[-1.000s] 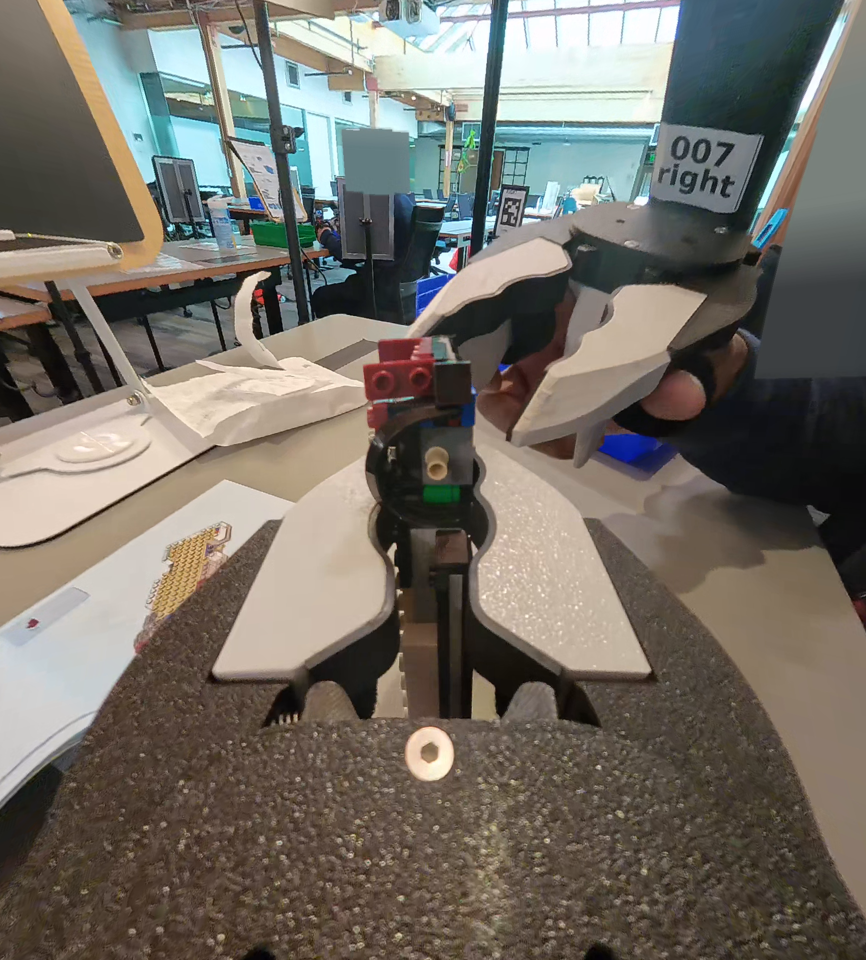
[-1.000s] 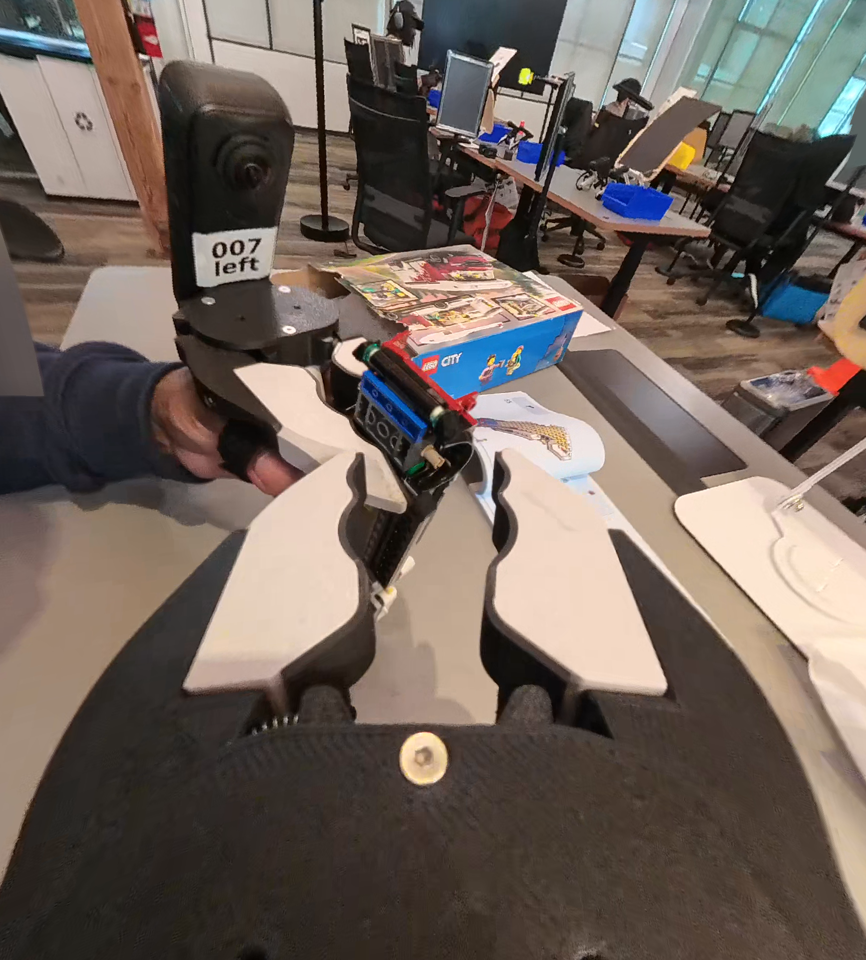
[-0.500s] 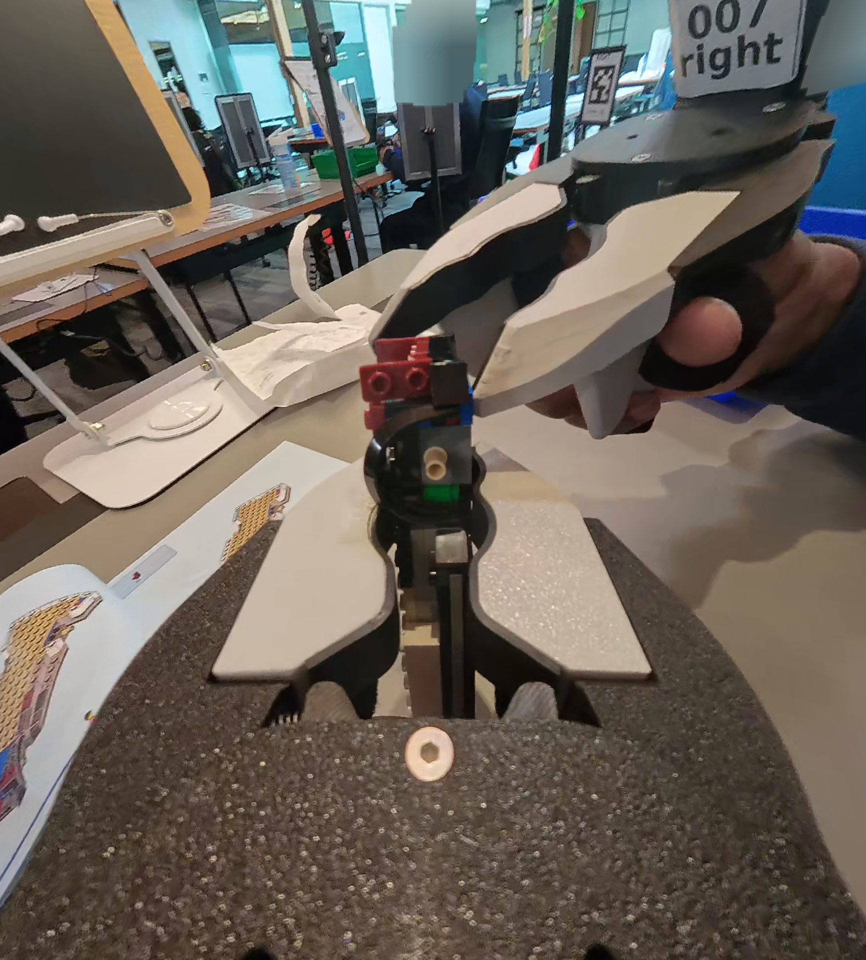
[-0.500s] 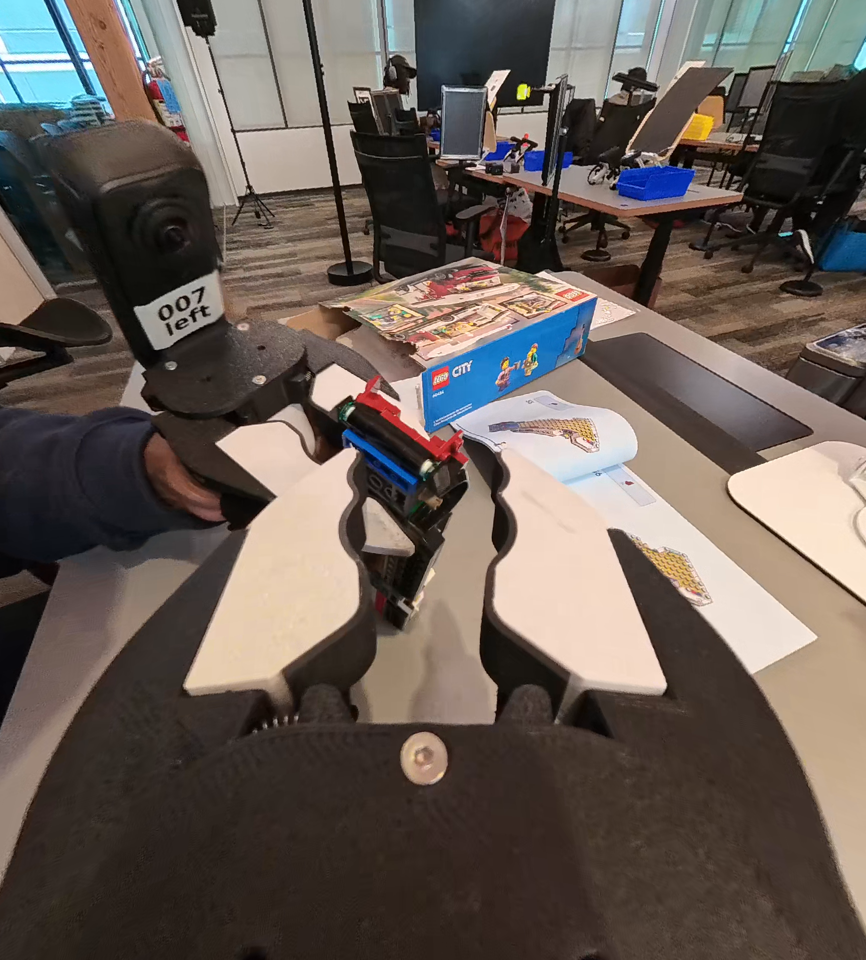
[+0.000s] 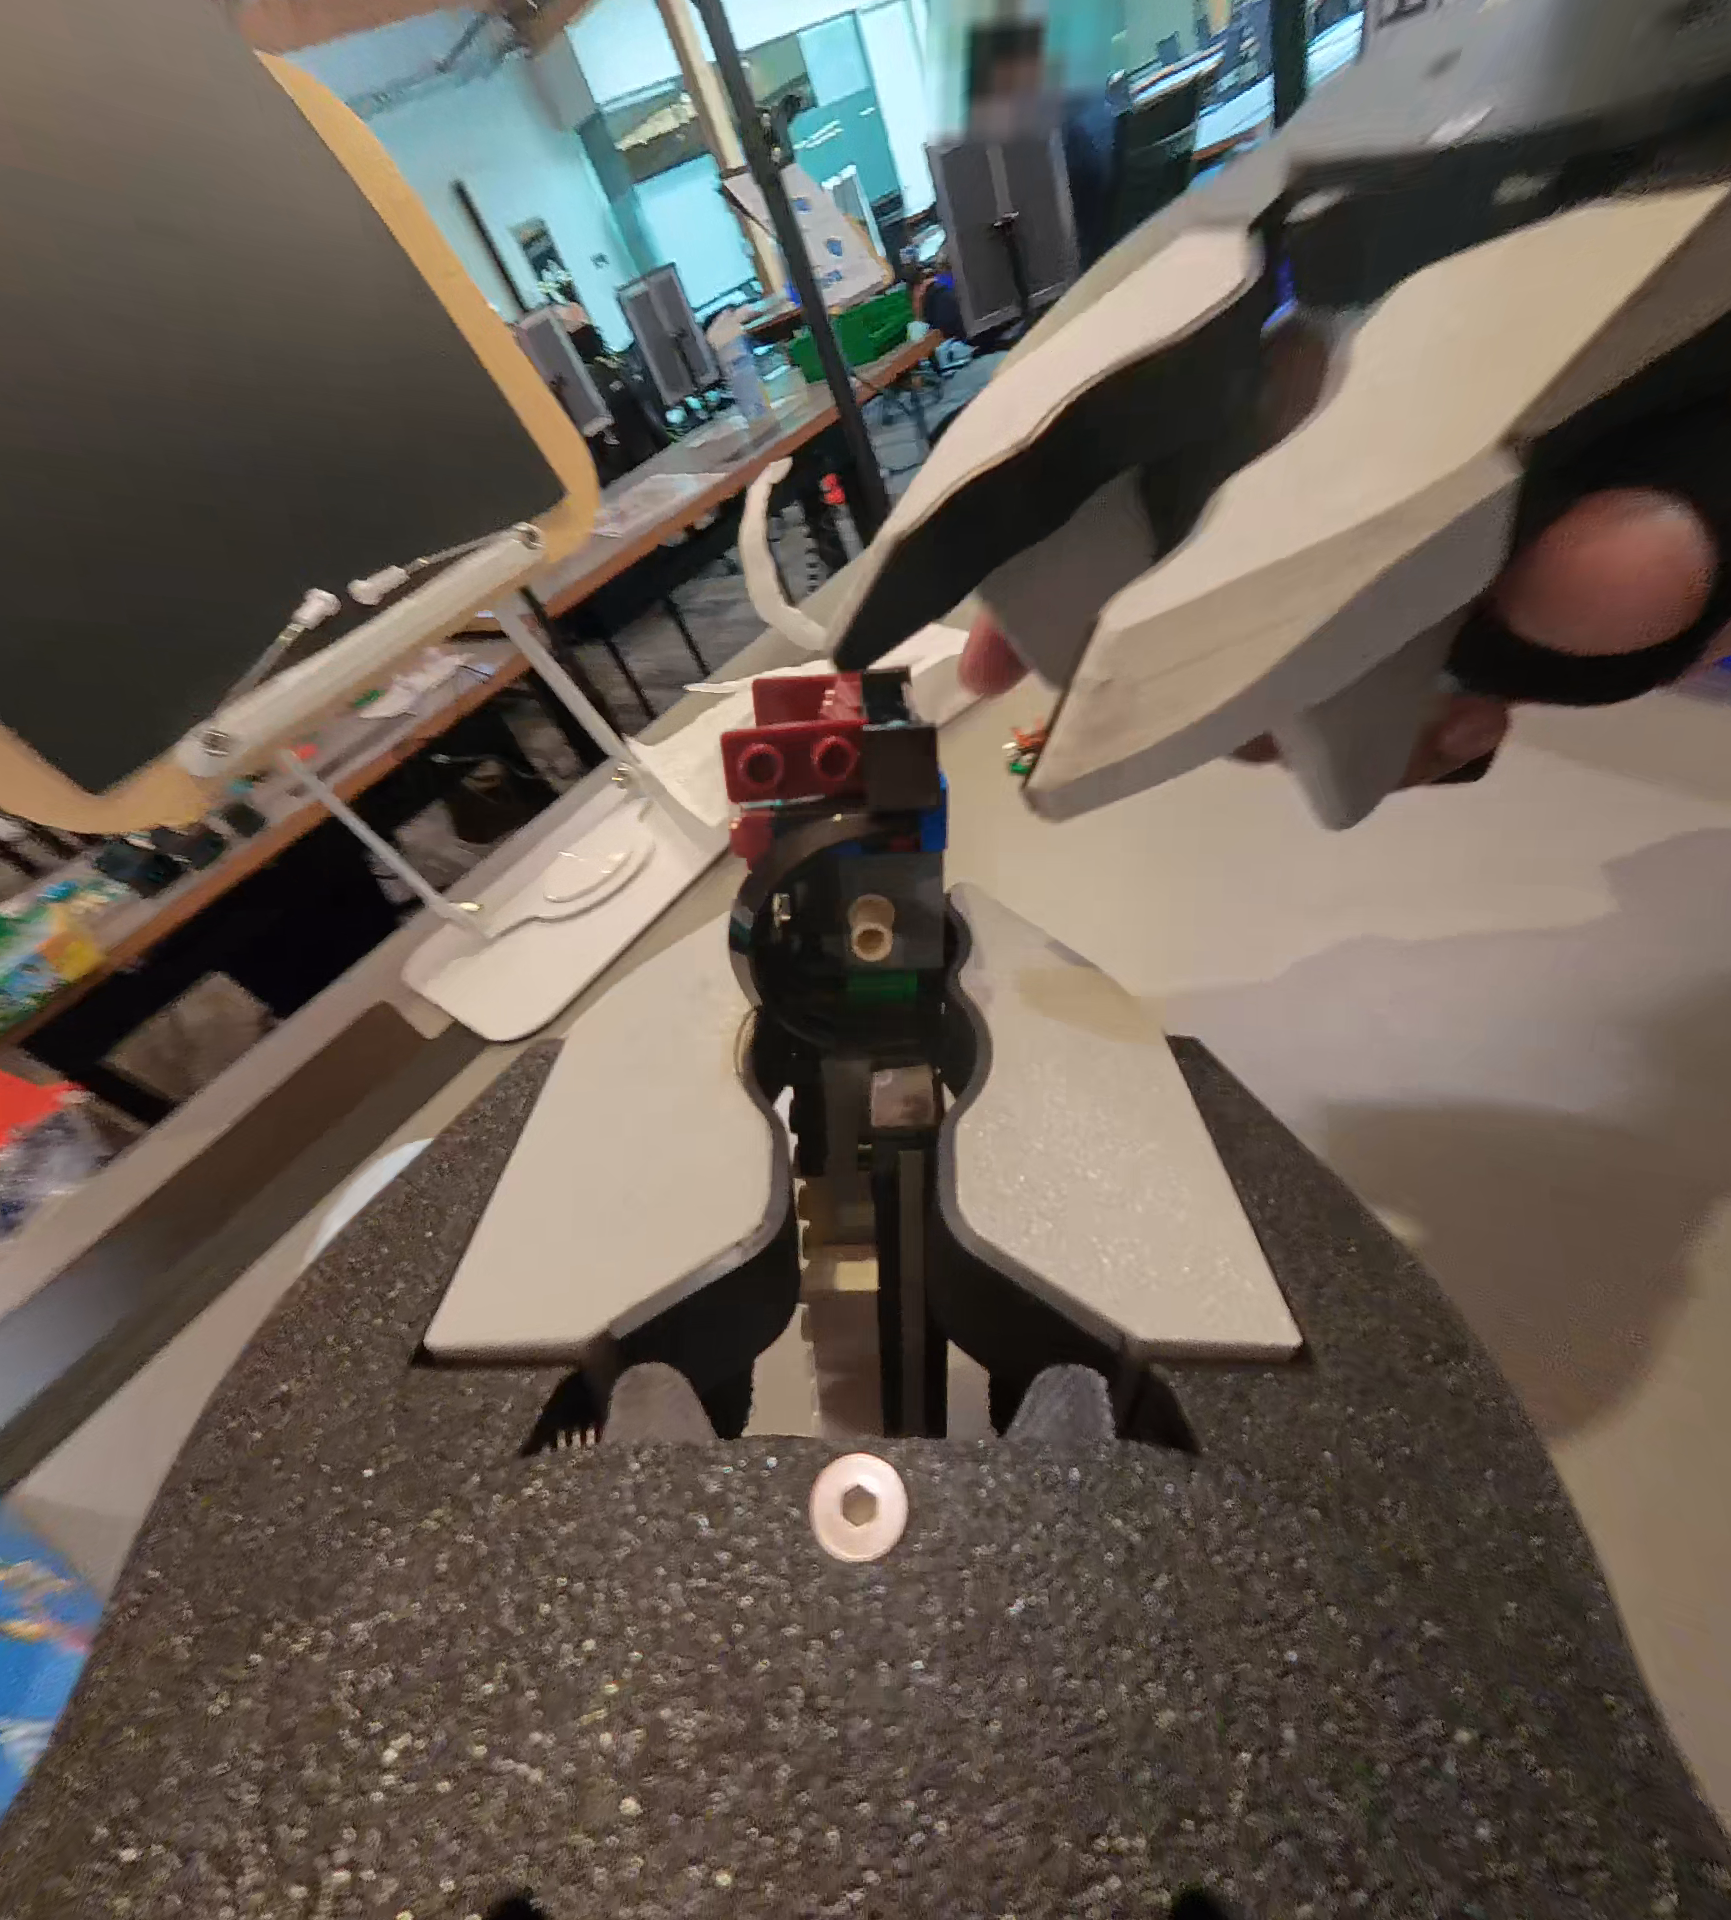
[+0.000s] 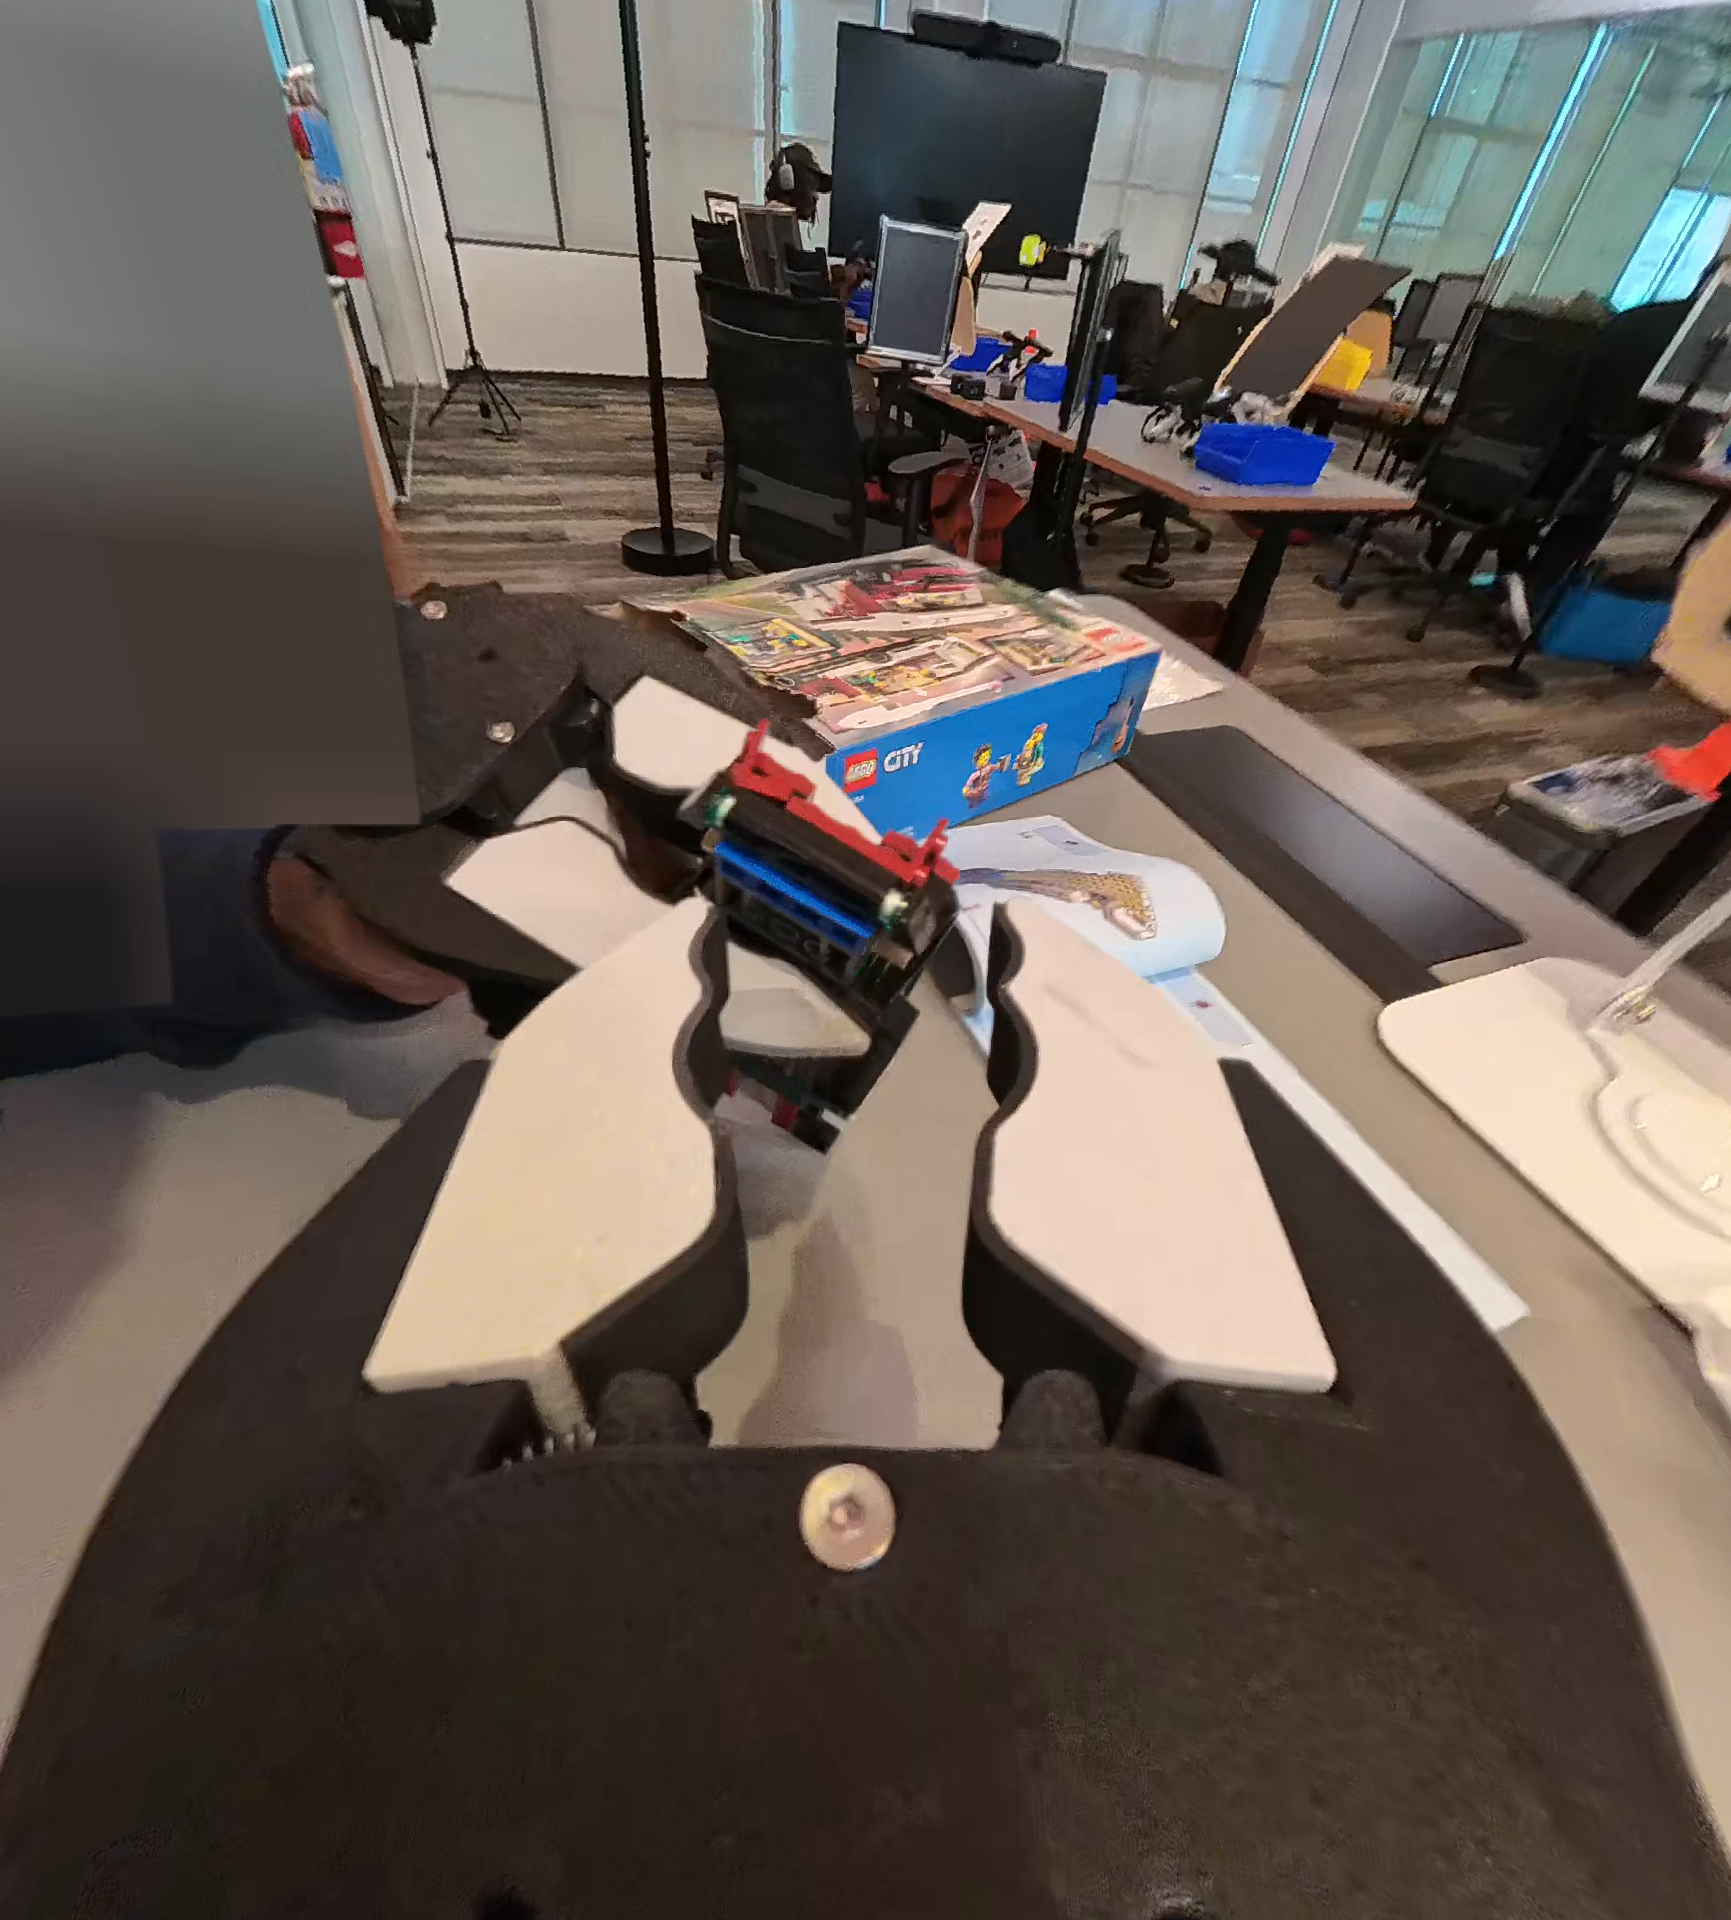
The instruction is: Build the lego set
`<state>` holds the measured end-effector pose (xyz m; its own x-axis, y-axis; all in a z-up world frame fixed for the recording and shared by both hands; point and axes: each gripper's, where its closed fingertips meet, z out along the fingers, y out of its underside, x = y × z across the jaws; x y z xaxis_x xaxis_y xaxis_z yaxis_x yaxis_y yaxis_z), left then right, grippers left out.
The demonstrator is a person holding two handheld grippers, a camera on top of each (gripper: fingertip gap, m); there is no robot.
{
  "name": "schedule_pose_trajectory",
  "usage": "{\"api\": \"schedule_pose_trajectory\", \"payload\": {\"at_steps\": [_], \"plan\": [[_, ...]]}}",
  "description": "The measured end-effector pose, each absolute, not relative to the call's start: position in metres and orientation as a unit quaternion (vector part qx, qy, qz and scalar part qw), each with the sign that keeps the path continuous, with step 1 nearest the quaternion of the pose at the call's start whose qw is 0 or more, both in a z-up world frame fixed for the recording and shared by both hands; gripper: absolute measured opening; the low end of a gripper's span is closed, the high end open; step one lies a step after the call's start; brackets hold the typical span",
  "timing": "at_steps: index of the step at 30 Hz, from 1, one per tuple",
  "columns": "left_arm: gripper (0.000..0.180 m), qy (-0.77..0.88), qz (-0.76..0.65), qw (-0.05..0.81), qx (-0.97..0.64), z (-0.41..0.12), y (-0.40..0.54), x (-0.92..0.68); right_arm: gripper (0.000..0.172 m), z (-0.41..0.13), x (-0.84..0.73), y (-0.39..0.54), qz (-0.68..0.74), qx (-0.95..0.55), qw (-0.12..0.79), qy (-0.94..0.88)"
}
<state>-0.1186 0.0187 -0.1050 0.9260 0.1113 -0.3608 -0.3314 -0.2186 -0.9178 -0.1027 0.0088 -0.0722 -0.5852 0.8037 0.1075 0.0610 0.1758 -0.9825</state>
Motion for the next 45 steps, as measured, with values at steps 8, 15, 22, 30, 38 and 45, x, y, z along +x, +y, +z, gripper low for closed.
{"api": "schedule_pose_trajectory", "payload": {"at_steps": [8, 15, 22, 30, 38, 45], "plan": [[0.025, 0.159, 0.268, 0.601, -0.736, -0.113, 0.021, -0.113, 0.050, -0.080, -0.078, 0.007, 0.459, -0.183, 0.478, -0.726], [0.027, 0.279, 0.146, 0.677, -0.666, -0.109, 0.018, -0.061, 0.050, -0.078, -0.054, 0.007, 0.520, -0.129, 0.452, -0.713], [0.025, 0.324, 0.032, 0.715, -0.619, -0.103, 0.009, -0.028, 0.047, -0.086, -0.032, -0.003, 0.551, -0.086, 0.406, -0.724], [0.025, 0.358, -0.024, 0.722, -0.591, -0.105, 0.001, -0.007, 0.041, -0.090, -0.016, -0.017, 0.565, -0.055, 0.377, -0.732], [0.025, 0.359, -0.041, 0.709, -0.606, -0.114, 0.004, -0.004, 0.027, -0.097, -0.013, -0.018, 0.564, -0.050, 0.373, -0.735], [0.029, 0.339, -0.016, 0.698, -0.630, -0.117, 0.009, -0.014, 0.027, -0.100, -0.018, -0.014, 0.558, -0.056, 0.388, -0.732]]}}
